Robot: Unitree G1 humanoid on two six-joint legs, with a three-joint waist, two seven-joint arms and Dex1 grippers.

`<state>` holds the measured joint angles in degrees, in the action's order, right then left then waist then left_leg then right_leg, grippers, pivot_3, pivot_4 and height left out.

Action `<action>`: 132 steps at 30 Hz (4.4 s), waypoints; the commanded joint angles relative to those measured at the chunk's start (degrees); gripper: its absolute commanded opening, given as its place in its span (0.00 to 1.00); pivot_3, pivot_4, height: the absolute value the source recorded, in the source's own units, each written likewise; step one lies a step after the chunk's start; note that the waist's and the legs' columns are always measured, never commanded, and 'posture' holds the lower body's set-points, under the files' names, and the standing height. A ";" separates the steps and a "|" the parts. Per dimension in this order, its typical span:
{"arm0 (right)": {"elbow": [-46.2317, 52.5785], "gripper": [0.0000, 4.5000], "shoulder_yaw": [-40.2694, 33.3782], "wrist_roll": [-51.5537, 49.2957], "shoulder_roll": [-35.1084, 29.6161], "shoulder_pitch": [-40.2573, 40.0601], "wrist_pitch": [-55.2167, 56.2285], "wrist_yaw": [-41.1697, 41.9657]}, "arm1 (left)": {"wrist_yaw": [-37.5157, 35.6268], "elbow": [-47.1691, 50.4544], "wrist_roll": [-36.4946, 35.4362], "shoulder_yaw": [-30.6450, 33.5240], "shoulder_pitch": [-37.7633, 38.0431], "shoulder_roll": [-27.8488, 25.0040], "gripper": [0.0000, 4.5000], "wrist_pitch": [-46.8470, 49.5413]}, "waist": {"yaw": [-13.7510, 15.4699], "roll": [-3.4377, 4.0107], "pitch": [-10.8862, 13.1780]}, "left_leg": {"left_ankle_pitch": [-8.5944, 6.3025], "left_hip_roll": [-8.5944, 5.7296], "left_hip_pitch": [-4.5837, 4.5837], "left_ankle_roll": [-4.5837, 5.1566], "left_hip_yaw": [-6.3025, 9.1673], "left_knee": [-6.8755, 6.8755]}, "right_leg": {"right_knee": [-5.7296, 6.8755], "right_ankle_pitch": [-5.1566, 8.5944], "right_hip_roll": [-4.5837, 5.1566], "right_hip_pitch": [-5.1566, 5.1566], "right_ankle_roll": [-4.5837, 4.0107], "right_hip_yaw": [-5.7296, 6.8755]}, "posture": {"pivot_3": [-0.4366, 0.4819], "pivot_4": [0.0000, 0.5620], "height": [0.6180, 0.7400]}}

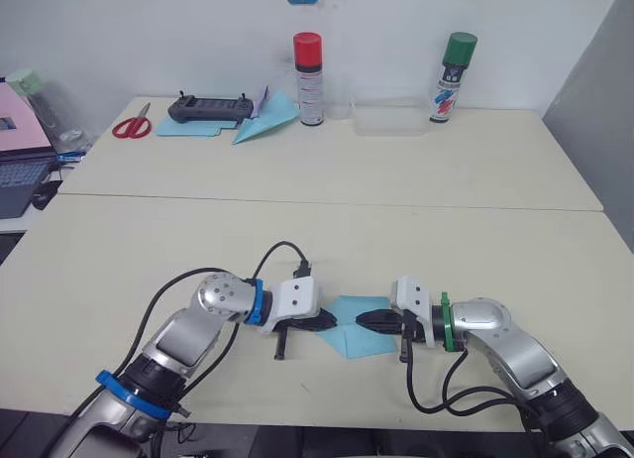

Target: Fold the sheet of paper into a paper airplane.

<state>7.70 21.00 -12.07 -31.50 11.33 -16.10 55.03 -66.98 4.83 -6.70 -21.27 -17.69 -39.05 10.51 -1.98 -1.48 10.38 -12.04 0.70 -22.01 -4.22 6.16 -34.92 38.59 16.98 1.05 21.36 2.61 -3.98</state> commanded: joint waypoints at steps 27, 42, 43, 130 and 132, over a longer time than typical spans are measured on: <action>7.77 0.67 -14.77 -15.71 -2.14 2.26 -20.15 -1.21 | -4.70 19.80 -28.26 24.91 7.58 -15.60 0.69 22.99 | -0.51 0.02 0.33 | -0.01 0.02 -0.90 -0.02 0.05 0.11 | 0.12 -0.13 -0.02 0.91 0.27 0.12 | 0.48 0.27 1.00; 1.62 0.30 -9.25 -15.27 1.61 4.13 -21.10 2.69 | -2.64 19.25 -25.59 22.58 7.39 -14.31 0.97 20.35 | -1.09 0.04 0.39 | -0.01 0.04 -0.88 -0.02 0.02 0.08 | 0.16 -0.13 -0.05 0.91 0.27 0.09 | 0.48 0.27 1.00; 2.40 0.22 -9.47 -15.79 1.29 3.78 -21.76 2.89 | -2.69 19.37 -25.26 22.70 8.27 -14.51 0.97 19.82 | -1.09 0.04 0.39 | -0.01 0.04 -0.90 -0.02 0.02 0.09 | 0.16 -0.13 -0.04 0.92 0.27 0.09 | 0.48 0.27 1.00; 0.88 0.00 0.53 3.84 -1.19 1.00 2.89 0.86 | 11.72 7.56 -10.51 5.54 5.10 5.93 0.01 16.02 | 0.08 0.08 0.38 | -0.07 -0.02 -0.74 -0.13 0.06 -0.25 | 0.41 -0.13 -0.01 0.68 0.35 0.11 | 0.48 0.27 1.00; 1.36 0.00 0.40 3.81 -1.20 0.76 2.64 0.69 | 11.64 6.62 -8.01 3.71 5.33 4.83 0.01 15.88 | 0.08 0.07 0.38 | -0.07 -0.03 -0.74 -0.13 0.07 -0.25 | 0.41 -0.14 -0.01 0.67 0.35 0.11 | 0.48 0.27 1.00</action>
<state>8.79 21.79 -9.10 -32.37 12.88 -12.72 56.06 -55.58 11.46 -16.70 -16.13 -12.00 -33.55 26.73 -1.90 -1.40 10.76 -12.10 0.68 -22.75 -4.35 6.22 -35.17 38.99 16.84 1.04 22.03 2.97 -3.87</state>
